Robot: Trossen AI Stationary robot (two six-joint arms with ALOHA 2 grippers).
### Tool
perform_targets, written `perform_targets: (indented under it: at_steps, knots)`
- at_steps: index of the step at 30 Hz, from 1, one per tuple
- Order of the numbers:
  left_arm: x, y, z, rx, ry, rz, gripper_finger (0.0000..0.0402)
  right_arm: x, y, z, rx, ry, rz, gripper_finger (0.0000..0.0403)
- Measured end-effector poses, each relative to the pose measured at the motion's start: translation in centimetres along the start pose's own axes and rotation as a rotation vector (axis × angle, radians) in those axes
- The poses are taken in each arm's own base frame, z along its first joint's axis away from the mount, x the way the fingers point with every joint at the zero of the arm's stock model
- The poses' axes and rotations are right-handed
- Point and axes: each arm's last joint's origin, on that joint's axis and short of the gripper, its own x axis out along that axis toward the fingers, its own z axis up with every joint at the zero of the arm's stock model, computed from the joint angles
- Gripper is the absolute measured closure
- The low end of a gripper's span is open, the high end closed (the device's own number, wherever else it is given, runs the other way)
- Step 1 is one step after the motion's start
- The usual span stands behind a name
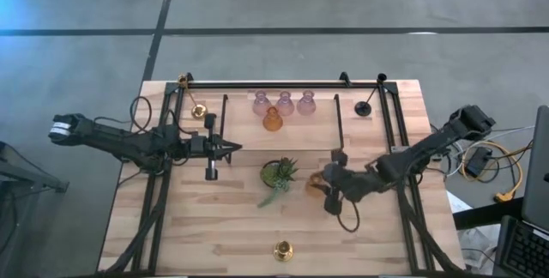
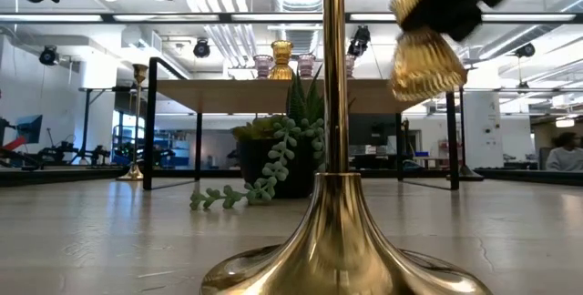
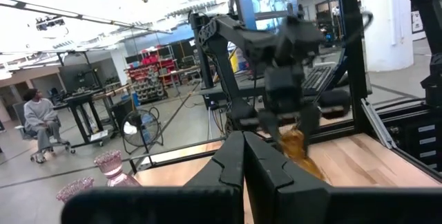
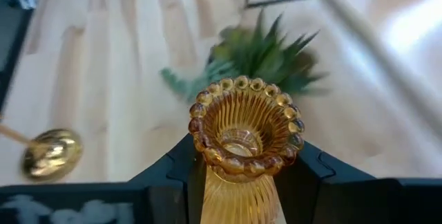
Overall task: Pick & Place candle stick holders
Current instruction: Put the yellow glass candle holder on the shelf
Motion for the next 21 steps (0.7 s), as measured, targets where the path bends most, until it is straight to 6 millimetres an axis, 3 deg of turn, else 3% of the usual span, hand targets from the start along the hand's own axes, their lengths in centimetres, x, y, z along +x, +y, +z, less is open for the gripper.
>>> perform_targets:
  at_steps: [5, 11, 21]
  knots:
    - [0.0, 0.0, 0.0, -0.008, 0.0, 0.0, 0.0394, -0.5, -2.1, 3.7, -0.076, -0.06, -0.064, 0.0279]
    - [0.0, 0.0, 0.0, -0.011, 0.0, 0.0, 0.0394, 0.2, -5.2, 6.8, -0.024, -0.137, -0.157, 0.0279]
    - [0.0, 0.0, 0.0, -0.011, 0.0, 0.0, 0.0394, 1.4, -8.8, 7.9, 0.042, -0.207, -0.259, 0.0279]
